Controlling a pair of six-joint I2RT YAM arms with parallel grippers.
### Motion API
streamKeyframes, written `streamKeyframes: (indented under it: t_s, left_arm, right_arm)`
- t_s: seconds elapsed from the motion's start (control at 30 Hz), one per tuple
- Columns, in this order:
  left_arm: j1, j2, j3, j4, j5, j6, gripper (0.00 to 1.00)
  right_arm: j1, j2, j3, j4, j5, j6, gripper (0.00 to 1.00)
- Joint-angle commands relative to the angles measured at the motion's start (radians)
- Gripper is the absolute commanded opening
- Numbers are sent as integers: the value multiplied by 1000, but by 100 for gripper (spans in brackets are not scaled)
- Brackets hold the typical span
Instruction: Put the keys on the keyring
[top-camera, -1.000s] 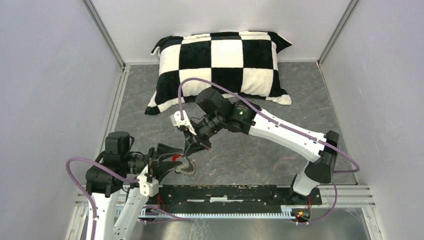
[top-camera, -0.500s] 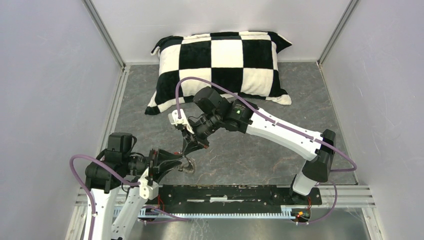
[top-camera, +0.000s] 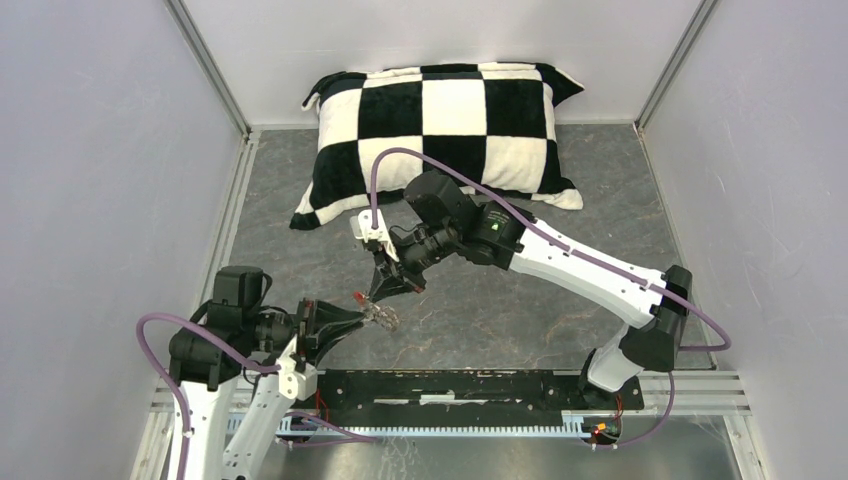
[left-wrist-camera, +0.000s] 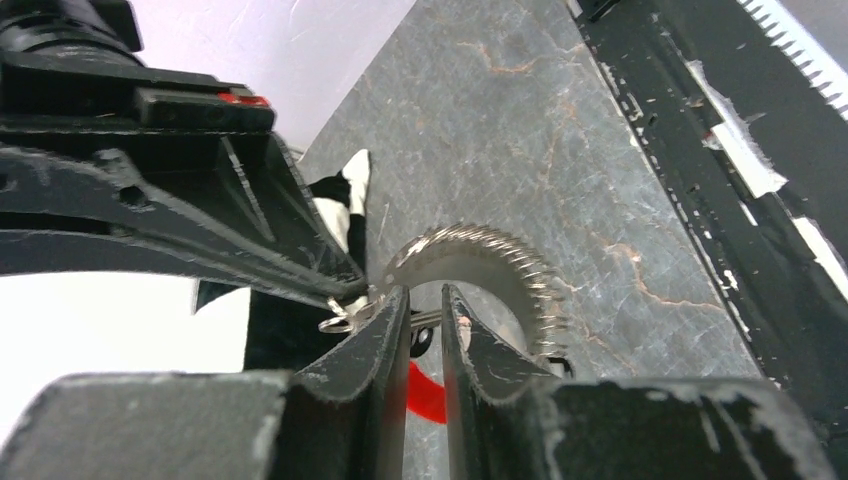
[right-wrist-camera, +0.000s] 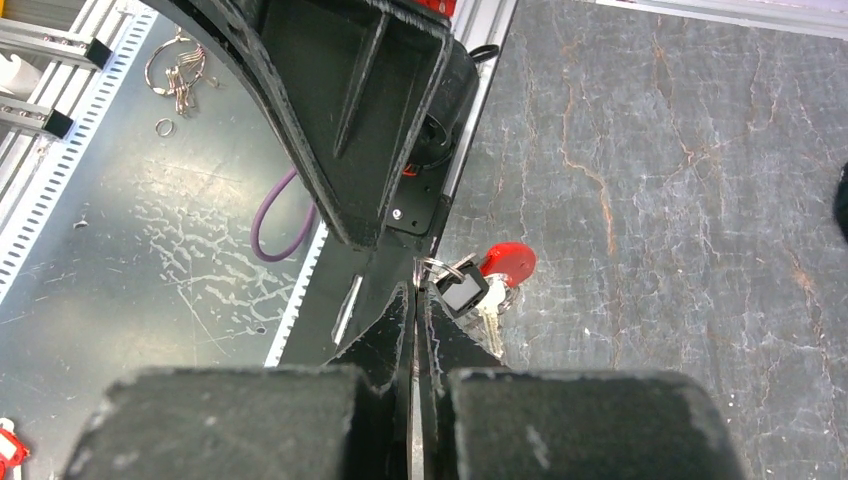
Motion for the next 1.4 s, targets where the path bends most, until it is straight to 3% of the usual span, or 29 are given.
streamKeyframes:
  t_s: [0.0, 0.03, 0.1, 0.2, 0.3, 0.53, 0.87, 1.37]
  left_arm:
    - [-1, -42, 43, 237, 19, -272, 26]
    - [-1, -59, 41, 335, 16, -432, 30]
    - [-1, -87, 24, 484, -6, -582, 41]
    - [-1, -101, -3, 512, -25, -590, 50]
    - [-1, -65, 4, 424, -8, -519, 53]
    - [-1, 76, 75, -3, -18, -38, 50]
    - [-3, 84, 78, -14, -8, 25, 46]
    - [-3, 60, 70, -14, -13, 45, 29]
  right_arm:
    - [-4, -50, -24, 30, 4, 3, 0]
    - [-4, -50, -26, 19, 2, -5, 0]
    - [-3, -55, -41, 5, -26, -13, 0]
    - [1, -72, -69, 25, -57, -12, 0]
    - [6, -68, -70, 29, -78, -12, 0]
    - [14, -31, -24, 30, -114, -3, 0]
    - [16, 33, 54, 2, -139, -3, 0]
    - [3, 36, 47, 14, -90, 19, 0]
